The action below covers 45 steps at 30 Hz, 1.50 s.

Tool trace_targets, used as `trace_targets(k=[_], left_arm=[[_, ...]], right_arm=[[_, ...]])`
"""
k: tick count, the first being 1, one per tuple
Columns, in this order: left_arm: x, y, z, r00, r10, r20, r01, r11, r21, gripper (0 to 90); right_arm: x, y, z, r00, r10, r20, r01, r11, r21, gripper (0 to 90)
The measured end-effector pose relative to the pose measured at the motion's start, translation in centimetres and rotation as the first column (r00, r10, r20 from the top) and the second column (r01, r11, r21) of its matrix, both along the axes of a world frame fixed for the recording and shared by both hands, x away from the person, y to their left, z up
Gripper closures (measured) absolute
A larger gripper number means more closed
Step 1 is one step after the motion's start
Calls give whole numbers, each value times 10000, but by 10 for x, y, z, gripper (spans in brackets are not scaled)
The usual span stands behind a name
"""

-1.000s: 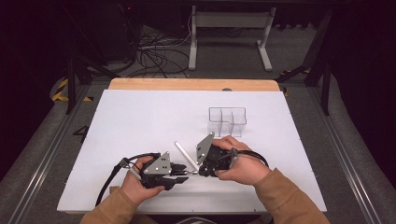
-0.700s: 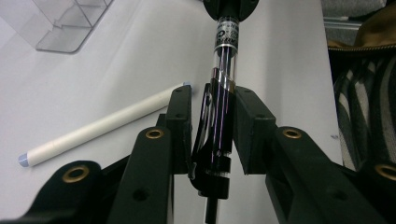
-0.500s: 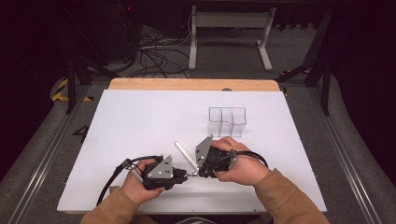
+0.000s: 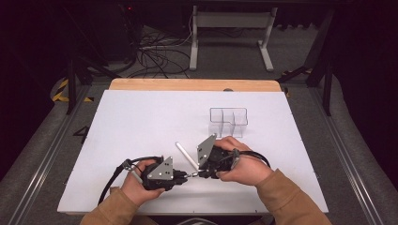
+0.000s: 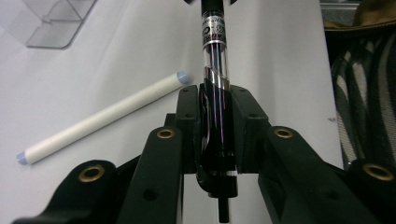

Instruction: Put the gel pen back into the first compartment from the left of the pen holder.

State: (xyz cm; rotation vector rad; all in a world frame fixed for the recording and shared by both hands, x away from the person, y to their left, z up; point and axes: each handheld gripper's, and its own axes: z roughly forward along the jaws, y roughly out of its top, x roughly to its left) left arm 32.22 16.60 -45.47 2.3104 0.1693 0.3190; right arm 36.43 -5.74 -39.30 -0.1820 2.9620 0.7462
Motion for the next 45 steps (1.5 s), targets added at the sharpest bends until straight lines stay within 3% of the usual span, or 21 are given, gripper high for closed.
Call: trace_targets(k=[1, 2, 3, 4, 6, 8, 9, 10, 12, 13, 14, 15, 16, 17, 19, 20, 21, 25, 32, 41, 45], left_arm=[[0, 1, 0, 10000, 36, 3, -36, 9999, -146, 759], [1, 2, 0, 9999, 133, -18, -134, 9994, -310, 759], [2, 3, 1, 9998, 183, 17, -182, 9985, -509, 759], [2, 5, 1, 9996, 269, -41, -271, 9968, -749, 759], [4, 8, 1, 9989, 469, -78, -475, 9921, -1159, 759], [6, 12, 0, 9974, 676, -233, -705, 9840, -1638, 759], [7, 15, -1, 9960, 832, -322, -881, 9737, -2100, 759], [7, 15, -1, 9960, 832, -322, -881, 9737, -2100, 759], [8, 17, -1, 9953, 910, -322, -961, 9634, -2501, 759], [9, 18, -2, 9951, 924, -338, -981, 9579, -2698, 759], [9, 18, -2, 9952, 920, -345, -981, 9521, -2897, 759], [9, 19, -3, 9950, 937, -337, -996, 9427, -3183, 759], [9, 19, -3, 9950, 937, -337, -996, 9427, -3183, 759], [9, 19, -5, 9943, 991, -401, -1068, 9302, -3512, 758], [9, 19, -5, 9939, 1026, -398, -1101, 9253, -3630, 759], [9, 19, -8, 9936, 1032, -453, -1127, 9103, -3982, 759], [9, 19, -8, 9936, 1032, -453, -1127, 9103, -3982, 759], [9, 18, -10, 9965, 829, -78, -773, 8850, -4591, 758], [9, 16, -13, 9972, 747, 92, -606, 8698, -4897, 758], [8, 15, -14, 9967, 788, 178, -609, 8780, -4747, 756], [8, 14, -15, 9964, 804, 257, -602, 8906, -4507, 742]], right_arm=[[1, -6, 3, 9980, -617, -153, 627, 9951, 762, 583], [1, -6, 3, 9980, -617, -153, 627, 9951, 762, 583], [2, -12, 5, 9927, -1117, -463, 1178, 9801, 1600, 535], [2, -12, 5, 9927, -1117, -463, 1178, 9801, 1600, 535], [3, -19, 6, 9844, -1601, -723, 1727, 9575, 2309, 508], [4, -27, 5, 9733, -2088, -956, 2287, 9194, 3201, 463], [5, -30, 5, 9704, -2180, -1042, 2408, 9083, 3422, 463], [5, -30, 5, 9704, -2180, -1042, 2408, 9083, 3422, 463], [6, -36, 4, 9612, -2458, -1248, 2756, 8723, 4039, 445], [6, -36, 4, 9612, -2458, -1248, 2756, 8723, 4039, 445], [6, -39, 2, 9558, -2552, -1461, 2939, 8471, 4428, 445], [7, -40, 2, 9534, -2578, -1566, 3014, 8349, 4606, 445], [7, -40, 2, 9534, -2578, -1566, 3014, 8349, 4606, 445], [6, -41, 0, 9500, -2603, -1723, 3120, 8125, 4925, 447], [6, -42, 0, 9491, -2605, -1773, 3149, 8024, 5070, 447], [7, -42, 0, 9456, -2670, -1859, 3253, 7814, 5326, 447], [7, -42, -1, 9449, -2669, -1894, 3272, 7771, 5376, 448], [8, -42, -1, 9428, -2647, -2026, 3332, 7628, 5542, 460], [8, -39, -4, 9420, -2448, -2294, 3338, 7527, 5675, 523], [10, -38, -4, 9354, -2308, -2680, 3476, 7395, 5764, 663], [12, -39, -3, 9327, -1831, -3107, 3372, 7483, 5712, 745]])
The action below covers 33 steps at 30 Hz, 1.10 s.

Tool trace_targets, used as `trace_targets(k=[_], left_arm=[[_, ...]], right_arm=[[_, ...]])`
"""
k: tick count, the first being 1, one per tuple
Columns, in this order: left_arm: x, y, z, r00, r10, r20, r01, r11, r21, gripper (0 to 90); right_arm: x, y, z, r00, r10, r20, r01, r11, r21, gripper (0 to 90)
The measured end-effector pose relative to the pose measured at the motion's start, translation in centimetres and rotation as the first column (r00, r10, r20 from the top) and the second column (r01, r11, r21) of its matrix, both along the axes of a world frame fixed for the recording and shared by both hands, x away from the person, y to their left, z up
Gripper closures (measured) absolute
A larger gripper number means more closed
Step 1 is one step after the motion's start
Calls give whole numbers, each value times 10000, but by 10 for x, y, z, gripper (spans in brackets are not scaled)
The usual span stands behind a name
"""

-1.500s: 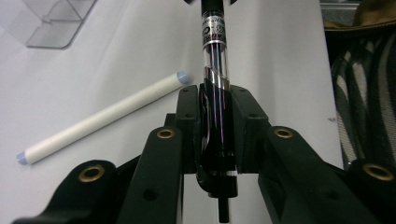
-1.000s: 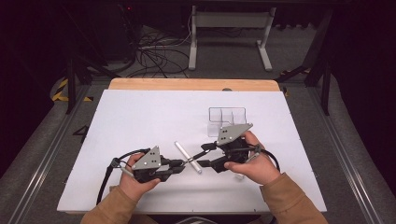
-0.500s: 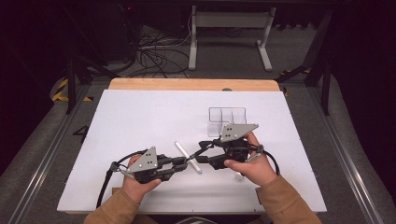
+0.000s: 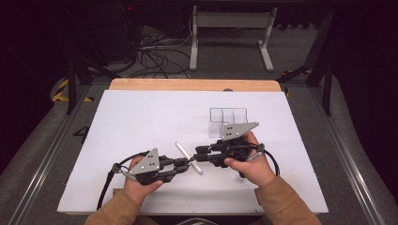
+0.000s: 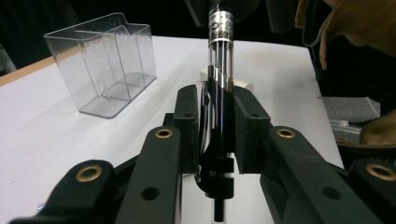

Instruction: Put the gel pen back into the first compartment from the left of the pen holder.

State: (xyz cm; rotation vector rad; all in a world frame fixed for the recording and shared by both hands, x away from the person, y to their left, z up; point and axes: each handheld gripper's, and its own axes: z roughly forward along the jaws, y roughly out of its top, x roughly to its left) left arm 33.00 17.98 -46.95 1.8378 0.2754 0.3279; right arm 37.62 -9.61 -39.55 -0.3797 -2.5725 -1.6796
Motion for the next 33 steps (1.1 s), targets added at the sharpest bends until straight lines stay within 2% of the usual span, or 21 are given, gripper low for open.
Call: trace_targets(k=[4, 9, 11, 12, 14, 16, 17, 19, 20, 25, 29, 33], left_arm=[[0, -1, 1, 9999, 121, -34, -121, 9998, 149, 722], [-1, 0, 2, 9992, 270, -289, -268, 9996, 74, 704], [-1, 1, 4, 9975, 538, -465, -535, 9985, 95, 584], [-2, 3, 6, 9956, 828, -434, -822, 9965, 157, 535], [-2, 4, 7, 9945, 990, -349, -982, 9949, 231, 503], [-3, 6, 9, 9919, 1214, -363, -1204, 9924, 264, 397], [-4, 9, 10, 9894, 1425, -273, -1413, 9891, 415, 380], [-5, 10, 11, 9874, 1550, -323, -1534, 9870, 473, 348], [-5, 11, 11, 9857, 1647, -362, -1629, 9854, 497, 309], [-8, 17, 12, 9783, 2044, -342, -2024, 9777, 553, 258], [-9, 23, 13, 9726, 2318, -189, -2303, 9711, 628, 240], [-10, 27, 13, 9678, 2511, -172, -2496, 9663, 624, 224]], right_arm=[[-1, 1, 2, 9991, 330, -274, -328, 9994, 68, 796], [-2, 2, 3, 9993, 327, -203, -327, 9995, 40, 800], [-4, 0, 7, 9998, 79, 170, -77, 9999, -96, 800], [-3, -2, 10, 9997, -14, 236, 17, 10000, -95, 800], [-3, -4, 12, 9994, -135, 324, 138, 9999, -72, 800], [-2, -11, 20, 9968, -521, 608, 531, 9985, -142, 800], [-1, -13, 23, 9954, -664, 691, 674, 9976, -130, 800], [-1, -15, 26, 9937, -811, 778, 825, 9965, -159, 800], [0, -17, 28, 9916, -952, 880, 969, 9952, -158, 800], [5, -26, 40, 9768, -1758, 1225, 1788, 9838, -142, 799], [9, -33, 47, 9604, -2390, 1430, 2437, 9697, -163, 799], [14, -38, 53, 9390, -3050, 1591, 3120, 9498, -207, 799]])
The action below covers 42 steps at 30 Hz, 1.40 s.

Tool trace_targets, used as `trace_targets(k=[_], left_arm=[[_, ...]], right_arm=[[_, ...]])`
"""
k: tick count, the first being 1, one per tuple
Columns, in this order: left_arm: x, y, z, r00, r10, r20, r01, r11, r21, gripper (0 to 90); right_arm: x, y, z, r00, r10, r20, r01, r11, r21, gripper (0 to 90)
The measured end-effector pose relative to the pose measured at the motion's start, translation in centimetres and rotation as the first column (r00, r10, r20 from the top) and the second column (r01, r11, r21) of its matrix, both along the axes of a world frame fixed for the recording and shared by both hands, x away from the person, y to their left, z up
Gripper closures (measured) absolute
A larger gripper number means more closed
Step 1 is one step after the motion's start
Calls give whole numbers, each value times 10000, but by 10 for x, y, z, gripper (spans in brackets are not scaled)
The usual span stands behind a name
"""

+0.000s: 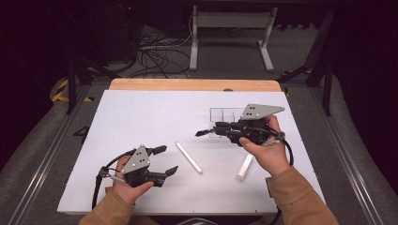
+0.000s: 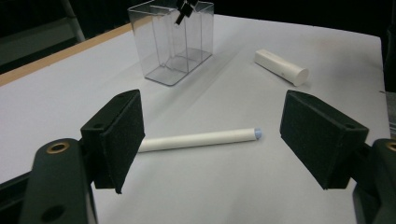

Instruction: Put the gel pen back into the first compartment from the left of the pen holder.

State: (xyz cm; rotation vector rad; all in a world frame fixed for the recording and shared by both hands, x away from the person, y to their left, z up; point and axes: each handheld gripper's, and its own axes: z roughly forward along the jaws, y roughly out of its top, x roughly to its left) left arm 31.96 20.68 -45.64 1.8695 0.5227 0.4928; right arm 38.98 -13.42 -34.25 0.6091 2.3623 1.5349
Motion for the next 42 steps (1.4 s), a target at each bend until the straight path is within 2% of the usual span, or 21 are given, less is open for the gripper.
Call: trace_targets(k=[4, 9, 14, 18, 24, 28, 35, 39, 42], left_arm=[[-1, 3, 0, 9999, 123, 95, -124, 9999, 83, 211], [-1, 4, 0, 9997, 223, 50, -224, 9997, 72, 191], [-1, 6, 1, 9992, 374, 101, -375, 9992, 101, 178], [-2, 7, 1, 9990, 419, 131, -420, 9991, 108, 173], [-2, 7, 2, 9990, 427, 135, -428, 9990, 109, 169], [-2, 7, 2, 9989, 449, 110, -449, 9990, 77, 165], [-2, 7, 2, 9987, 477, 152, -478, 9988, 81, 161], [-2, 7, 1, 9990, 414, 160, -416, 9991, 117, 160], [-2, 7, 1, 9990, 414, 143, -415, 9991, 50, 159]], right_arm=[[6, -5, 5, 9973, -731, 109, 732, 9972, -134, 799], [17, -10, 9, 9887, -1494, 143, 1499, 9881, -355, 799], [27, -10, 10, 9757, -2182, 187, 2190, 9733, -682, 798], [35, -10, 10, 9676, -2513, 250, 2525, 9644, -783, 798], [42, -8, 9, 9480, -3164, 352, 3184, 9412, -1128, 798], [43, -5, 9, 9421, -3329, 397, 3352, 9336, -1269, 797], [48, 2, 5, 9450, -3254, 343, 3265, 9314, -1606, 797], [55, 5, 0, 9428, -3327, 219, 3308, 9249, -1872, 796], [60, 8, -4, 9427, -3326, 284, 3306, 9187, -2160, 796]])
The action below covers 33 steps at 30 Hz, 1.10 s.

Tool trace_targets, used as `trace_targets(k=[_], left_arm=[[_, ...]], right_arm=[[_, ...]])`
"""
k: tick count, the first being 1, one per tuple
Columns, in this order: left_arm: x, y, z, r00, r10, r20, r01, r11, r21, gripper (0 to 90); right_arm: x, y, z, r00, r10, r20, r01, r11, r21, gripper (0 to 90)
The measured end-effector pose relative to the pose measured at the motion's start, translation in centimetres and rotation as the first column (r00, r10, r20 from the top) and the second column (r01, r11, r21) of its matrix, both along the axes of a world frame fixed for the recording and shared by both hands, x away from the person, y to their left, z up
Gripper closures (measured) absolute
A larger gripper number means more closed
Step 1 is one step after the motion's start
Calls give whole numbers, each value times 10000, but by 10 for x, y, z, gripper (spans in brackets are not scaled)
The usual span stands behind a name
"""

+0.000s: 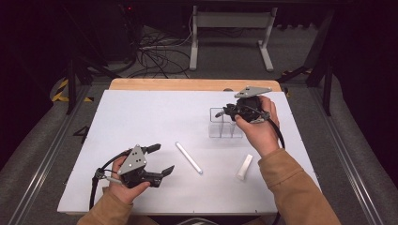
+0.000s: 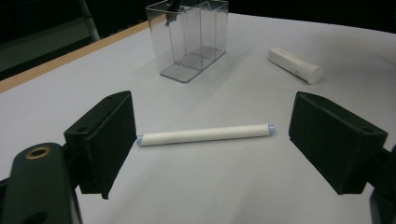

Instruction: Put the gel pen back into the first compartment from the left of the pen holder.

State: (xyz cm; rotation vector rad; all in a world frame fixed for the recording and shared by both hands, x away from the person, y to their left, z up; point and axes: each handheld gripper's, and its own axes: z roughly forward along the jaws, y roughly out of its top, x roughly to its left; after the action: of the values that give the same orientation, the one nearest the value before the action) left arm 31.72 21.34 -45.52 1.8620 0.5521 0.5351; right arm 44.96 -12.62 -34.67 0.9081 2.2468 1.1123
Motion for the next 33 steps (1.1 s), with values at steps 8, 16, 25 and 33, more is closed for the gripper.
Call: trace_targets(k=[8, 16, 25, 33], left_arm=[[0, 1, 0, 10000, 25, 0, -25, 10000, -22, 156], [0, 5, 0, 9999, 116, 69, -115, 9999, -18, 155], [-2, 13, 2, 9994, 315, 124, -314, 9995, -78, 151], [-4, 19, 2, 9987, 490, 114, -488, 9987, -146, 151]], right_arm=[[10, 10, -11, 9995, 12, -317, -21, 9995, -301, 794], [16, 16, -19, 9998, -37, -193, 32, 9996, -265, 609], [-3, 7, -12, 9971, 5, 757, -28, 9995, 308, 352], [-26, 6, 0, 9929, 270, 1161, -353, 9969, 708, 345]])
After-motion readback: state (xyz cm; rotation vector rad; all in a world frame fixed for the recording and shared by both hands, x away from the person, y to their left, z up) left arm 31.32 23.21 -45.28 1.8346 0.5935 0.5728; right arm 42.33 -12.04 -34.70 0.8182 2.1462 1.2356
